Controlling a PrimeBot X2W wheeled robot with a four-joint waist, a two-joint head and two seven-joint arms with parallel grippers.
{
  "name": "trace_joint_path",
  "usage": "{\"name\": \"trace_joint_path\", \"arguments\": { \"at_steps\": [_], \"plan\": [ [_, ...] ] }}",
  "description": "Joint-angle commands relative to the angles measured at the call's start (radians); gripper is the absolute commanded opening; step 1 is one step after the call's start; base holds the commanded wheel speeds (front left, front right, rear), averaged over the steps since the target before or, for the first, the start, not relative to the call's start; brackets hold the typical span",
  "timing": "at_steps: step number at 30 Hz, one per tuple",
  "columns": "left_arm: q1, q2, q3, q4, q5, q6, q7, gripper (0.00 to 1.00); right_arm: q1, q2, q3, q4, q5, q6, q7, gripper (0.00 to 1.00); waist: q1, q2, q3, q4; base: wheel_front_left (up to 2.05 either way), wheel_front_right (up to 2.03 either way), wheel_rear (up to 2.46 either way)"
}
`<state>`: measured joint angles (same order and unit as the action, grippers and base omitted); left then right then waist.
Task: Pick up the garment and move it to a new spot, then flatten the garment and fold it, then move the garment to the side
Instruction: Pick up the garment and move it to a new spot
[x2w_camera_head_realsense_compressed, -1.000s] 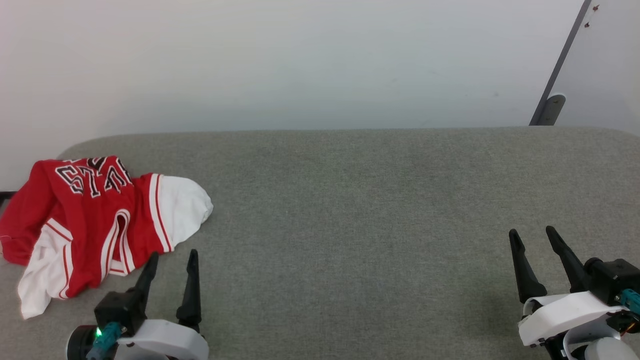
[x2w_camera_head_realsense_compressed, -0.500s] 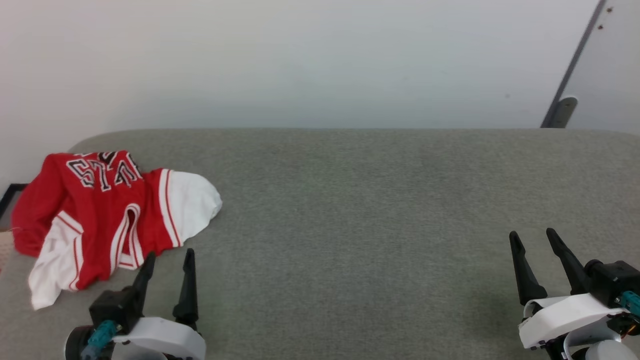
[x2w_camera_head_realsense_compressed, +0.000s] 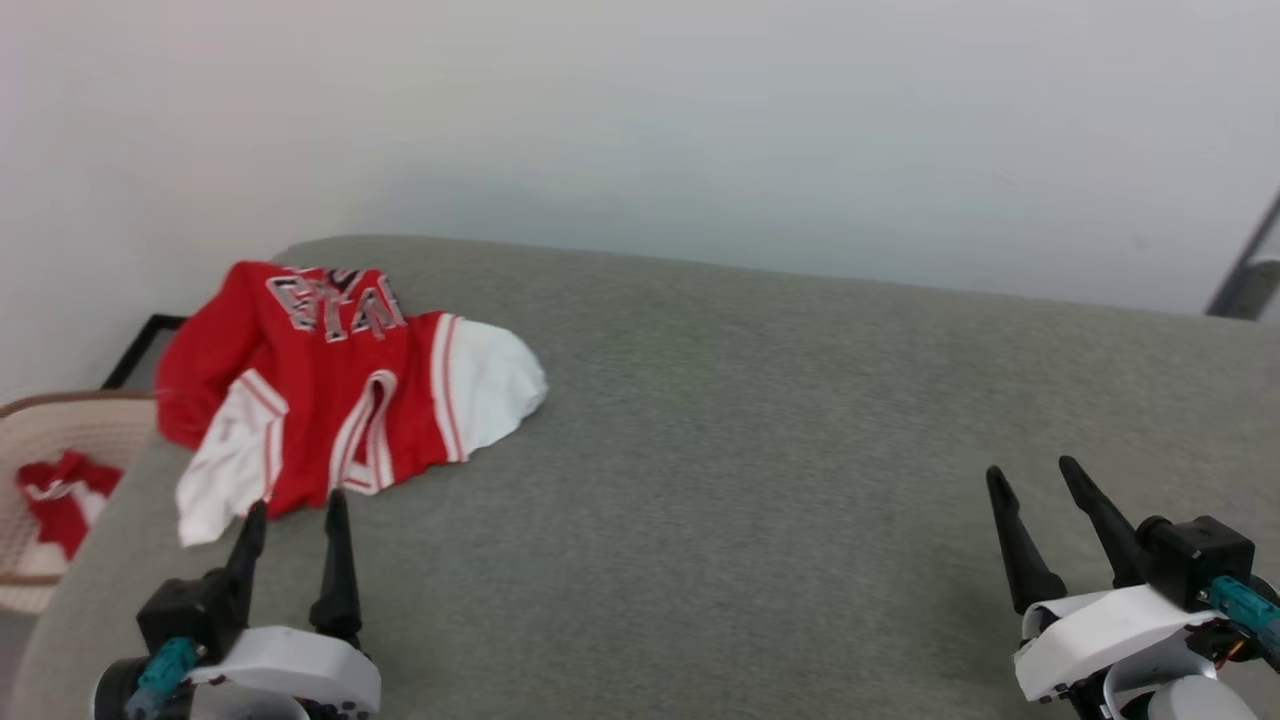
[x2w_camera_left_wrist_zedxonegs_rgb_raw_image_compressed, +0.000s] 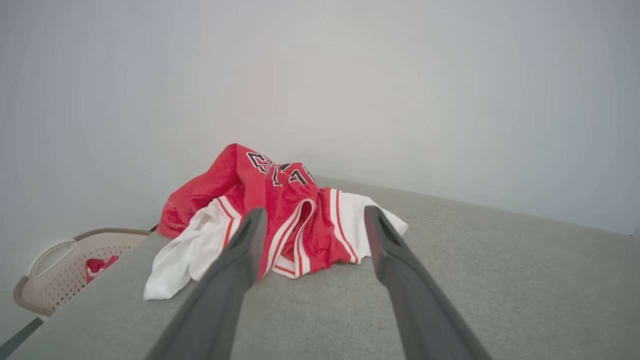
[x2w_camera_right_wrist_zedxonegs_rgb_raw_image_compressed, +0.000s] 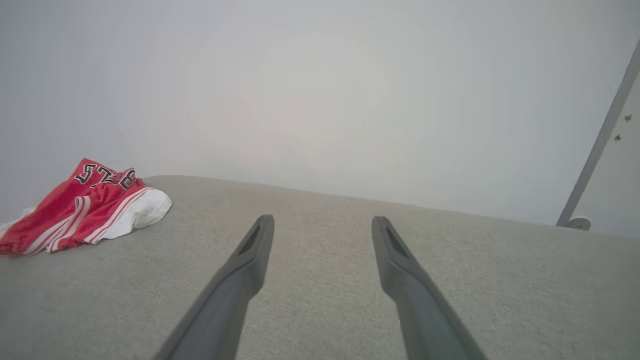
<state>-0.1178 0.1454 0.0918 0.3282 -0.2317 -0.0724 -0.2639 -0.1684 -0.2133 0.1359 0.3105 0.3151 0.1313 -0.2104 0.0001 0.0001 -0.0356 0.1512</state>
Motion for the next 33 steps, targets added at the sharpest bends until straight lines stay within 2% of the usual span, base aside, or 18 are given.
{"name": "trace_joint_path", "arguments": {
  "at_steps": [1, 11, 19, 27, 33],
  "plan": [
    [-0.005, 0.003, 0.005, 0.0, -0.006, 0.005, -0.001, 1.0, -0.005, -0.001, 0.005, -0.001, 0.01, -0.001, 0.001, 1.0, -0.0001, -0.0001, -0.015, 0.057, 0.0, 0.0, 0.0],
    [0.026, 0.012, 0.025, -0.008, -0.014, 0.013, 0.0, 1.0, -0.013, 0.006, 0.047, 0.016, 0.017, -0.001, -0.002, 1.0, -0.0001, -0.0001, -0.043, 0.165, 0.0, 0.0, 0.0],
    [0.056, 0.015, 0.025, -0.046, -0.024, 0.025, 0.014, 1.0, -0.009, 0.007, 0.052, 0.027, 0.027, -0.001, -0.009, 1.0, -0.0001, -0.0001, -0.05, 0.199, 0.0, 0.0, 0.0],
    [0.024, 0.03, 0.033, -0.087, -0.051, 0.027, 0.065, 1.0, -0.026, 0.006, 0.055, 0.025, 0.029, -0.001, 0.0, 1.0, -0.0001, -0.0001, -0.022, 0.161, 0.0, 0.0, 0.0],
    [-0.052, 0.077, 0.038, -0.102, -0.08, 0.009, 0.153, 1.0, -0.041, -0.004, 0.054, 0.013, 0.019, -0.001, 0.008, 1.0, -0.0001, -0.0001, 0.027, 0.092, 0.0, 0.0, 0.0]
  ]
}}
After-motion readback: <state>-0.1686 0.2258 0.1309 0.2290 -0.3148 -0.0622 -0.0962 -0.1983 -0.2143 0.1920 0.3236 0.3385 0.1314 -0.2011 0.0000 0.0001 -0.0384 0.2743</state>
